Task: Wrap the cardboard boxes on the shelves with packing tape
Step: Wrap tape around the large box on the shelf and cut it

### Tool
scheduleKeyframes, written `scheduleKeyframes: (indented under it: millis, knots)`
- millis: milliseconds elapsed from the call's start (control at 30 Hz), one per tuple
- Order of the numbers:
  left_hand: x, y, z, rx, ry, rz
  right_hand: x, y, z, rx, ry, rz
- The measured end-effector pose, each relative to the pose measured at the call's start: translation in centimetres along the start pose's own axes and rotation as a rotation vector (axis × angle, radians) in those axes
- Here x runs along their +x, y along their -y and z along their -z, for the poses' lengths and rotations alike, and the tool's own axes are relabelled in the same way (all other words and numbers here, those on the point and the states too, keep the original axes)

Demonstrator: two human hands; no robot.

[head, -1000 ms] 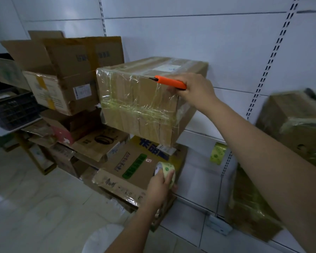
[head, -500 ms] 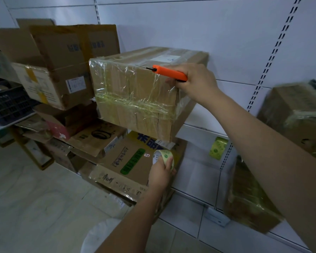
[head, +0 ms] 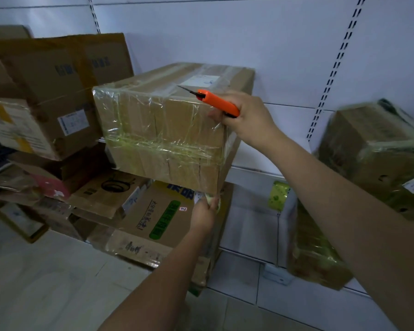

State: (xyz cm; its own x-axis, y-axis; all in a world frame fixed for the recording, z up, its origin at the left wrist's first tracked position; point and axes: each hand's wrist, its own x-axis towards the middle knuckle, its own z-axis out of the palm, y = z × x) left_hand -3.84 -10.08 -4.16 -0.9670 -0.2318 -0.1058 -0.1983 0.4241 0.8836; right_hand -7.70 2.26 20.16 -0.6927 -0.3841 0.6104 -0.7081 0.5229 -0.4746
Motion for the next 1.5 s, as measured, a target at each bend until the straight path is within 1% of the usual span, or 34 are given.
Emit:
scheduleKeyframes:
  millis: [100, 167, 233, 267, 333, 367, 400, 467, 533, 600, 633, 700, 733, 800, 867, 933, 1000, 1067, 1200, 1300, 1400, 1500]
  knots:
    - [1.3, -1.7, 1.5, -0.027, 0.033, 0.121, -0.3, 0.2, -0.2, 0.140, -0.020, -0.052]
    - [1.3, -3.2, 3.2, 0.043, 0.090, 0.157, -0.4, 0.2, -0.3, 0.271, -0.007, -0.085]
    - [-0.1, -4.7, 5.1, 0.341, 0.325, 0.158, -0.4, 0.3, -0.2, 0.375, 0.006, -0.130]
    - [-1.0, -5.2, 6.0, 0.477, 0.398, 0.177, -0.5, 0.4, -0.3, 0.400, 0.003, -0.144]
    - [-2.5, -5.8, 8.0, 0.647, 0.447, 0.212, -0.5, 0.7, -0.1, 0.417, -0.019, -0.150]
    - [-3.2, -5.8, 9.1, 0.689, 0.406, 0.200, -0.6, 0.7, 0.0, 0.426, -0.026, -0.149]
    - [-4.0, -6.0, 10.2, 0.695, 0.324, 0.187, -0.8, 0.7, 0.1, 0.439, -0.029, -0.153]
    - [-5.6, -7.2, 11.9, 0.683, 0.098, 0.093, -0.7, 0.9, 0.3, 0.476, -0.014, -0.144]
    - [-6.7, -9.0, 12.3, 0.606, -0.190, -0.121, -0.9, 0.8, 0.5, 0.518, -0.004, -0.127]
    - [-7.2, -11.4, 11.8, 0.463, -0.473, -0.424, -1.3, 0.1, 0.4, 0.536, -0.039, -0.139]
    - [-7.3, -12.7, 11.3, 0.401, -0.596, -0.566, -1.5, -0.5, 0.2, 0.555, -0.086, -0.164]
    - [-6.5, -15.1, 10.4, 0.340, -0.765, -0.723, -1.9, -1.1, -0.4, 0.616, -0.215, -0.227]
    - [-6.0, -16.1, 10.0, 0.337, -0.801, -0.761, -2.0, -1.1, -0.8, 0.665, -0.279, -0.247]
    - [-4.1, -17.3, 9.3, 0.363, -0.816, -0.806, -2.1, -0.7, -1.9, 0.758, -0.406, -0.259]
    - [-1.9, -17.5, 8.6, 0.416, -0.851, -0.831, -2.0, 0.4, -3.0, 0.787, -0.530, -0.278]
    - [-0.1, -17.4, 8.2, 0.418, -0.936, -0.868, -1.6, 1.0, -4.1, 0.705, -0.670, -0.294]
    - [1.0, -17.3, 8.0, 0.395, -1.013, -0.908, -0.9, 0.6, -5.1, 0.577, -0.763, -0.262]
    - [1.5, -17.2, 8.1, 0.408, -1.042, -0.925, -0.2, -0.3, -6.0, 0.515, -0.801, -0.233]
    - [1.8, -17.1, 8.7, 0.421, -1.030, -0.959, 0.5, -1.2, -7.4, 0.477, -0.858, -0.185]
    - [1.9, -17.1, 9.2, 0.445, -1.031, -0.967, 0.5, -1.7, -7.4, 0.429, -0.861, -0.166]
    - [1.7, -16.8, 9.3, 0.458, -0.990, -0.955, 0.4, -1.6, -6.8, 0.422, -0.836, -0.189]
    - [0.9, -16.6, 9.5, 0.447, -0.910, -0.953, -1.4, -1.0, -6.8, 0.465, -0.819, -0.248]
